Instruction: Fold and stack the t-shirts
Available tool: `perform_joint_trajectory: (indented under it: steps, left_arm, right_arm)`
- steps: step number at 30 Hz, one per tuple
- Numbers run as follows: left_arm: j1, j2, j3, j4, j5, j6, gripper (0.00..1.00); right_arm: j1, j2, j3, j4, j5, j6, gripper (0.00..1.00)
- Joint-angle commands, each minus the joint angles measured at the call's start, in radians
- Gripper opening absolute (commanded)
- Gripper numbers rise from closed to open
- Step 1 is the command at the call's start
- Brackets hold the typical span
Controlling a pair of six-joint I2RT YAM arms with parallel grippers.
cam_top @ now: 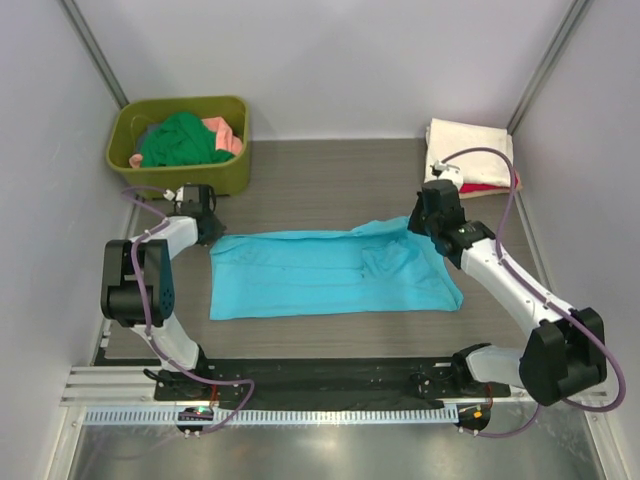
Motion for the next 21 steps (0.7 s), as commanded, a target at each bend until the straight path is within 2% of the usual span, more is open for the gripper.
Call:
perform_joint_trajectory:
  steps: [1,11,21]
  left_arm:
    - [0.001,-0.007,-0.002,0.040,-0.026,-0.003,0.00]
    - [0.001,-0.032,-0.028,0.054,-0.019,-0.007,0.00]
    - [-0.001,-0.177,-0.100,0.069,-0.108,-0.026,0.00]
  right_arm:
    - [0.000,-0.079,-0.056,-0.004,0.037,0.034,0.01]
    - [0.000,-0.263,-0.155,-0.110,0.073,0.095,0.01]
    - [0.000,-0.300,-0.207,-0.156,0.158,0.138,0.01]
